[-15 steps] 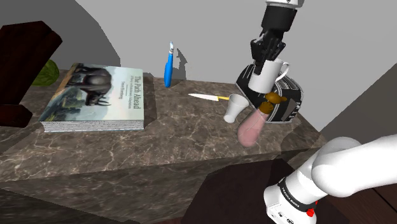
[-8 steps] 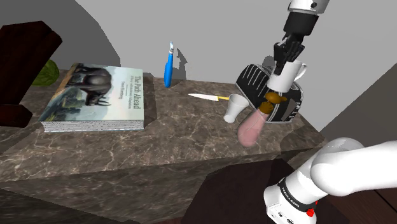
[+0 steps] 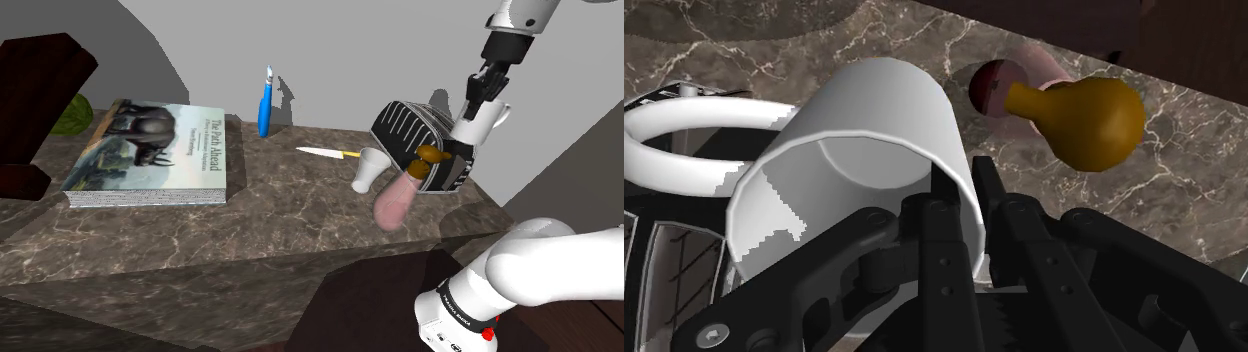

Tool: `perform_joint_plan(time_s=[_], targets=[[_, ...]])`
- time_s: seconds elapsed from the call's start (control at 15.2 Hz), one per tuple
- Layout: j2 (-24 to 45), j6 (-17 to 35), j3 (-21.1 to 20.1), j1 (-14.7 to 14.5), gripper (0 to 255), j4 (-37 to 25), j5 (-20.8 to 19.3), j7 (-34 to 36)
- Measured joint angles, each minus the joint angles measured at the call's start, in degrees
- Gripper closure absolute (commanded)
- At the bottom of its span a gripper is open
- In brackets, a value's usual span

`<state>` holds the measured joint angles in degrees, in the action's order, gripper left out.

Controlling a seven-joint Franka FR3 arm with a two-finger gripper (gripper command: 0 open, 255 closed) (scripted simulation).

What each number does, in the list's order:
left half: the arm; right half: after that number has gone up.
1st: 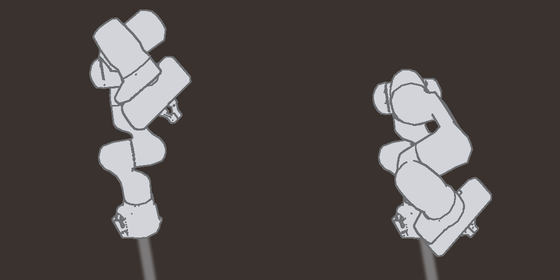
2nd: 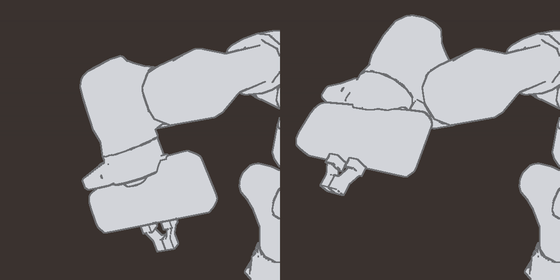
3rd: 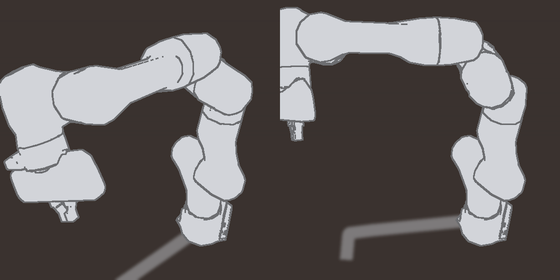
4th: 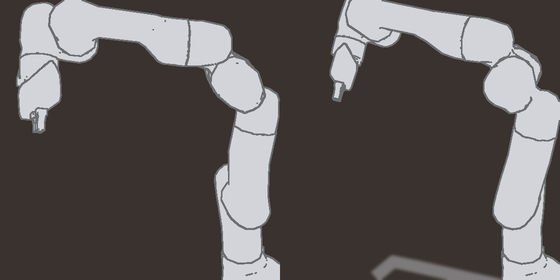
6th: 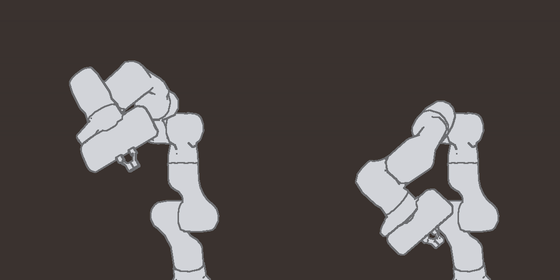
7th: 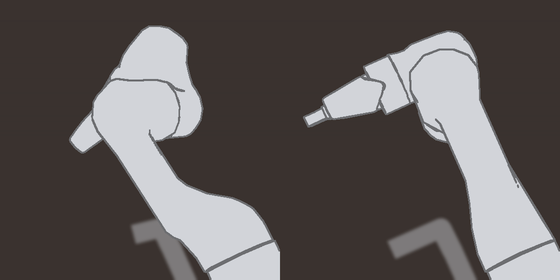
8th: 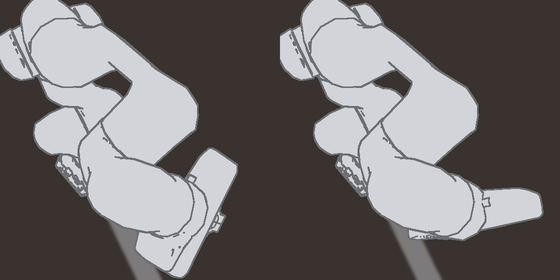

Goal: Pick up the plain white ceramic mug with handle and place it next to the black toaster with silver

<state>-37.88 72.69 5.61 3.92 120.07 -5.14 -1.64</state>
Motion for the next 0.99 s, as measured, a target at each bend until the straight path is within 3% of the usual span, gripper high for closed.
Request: perform_joint_plan(time_s=[0.33,0.99], targets=[[-0.3,0.5,5.4,1.5,255,0.2,-4.5,-6.5],[-2.5,7.3,7.0,2.1,255,9.0,-5.8,-6.9]])
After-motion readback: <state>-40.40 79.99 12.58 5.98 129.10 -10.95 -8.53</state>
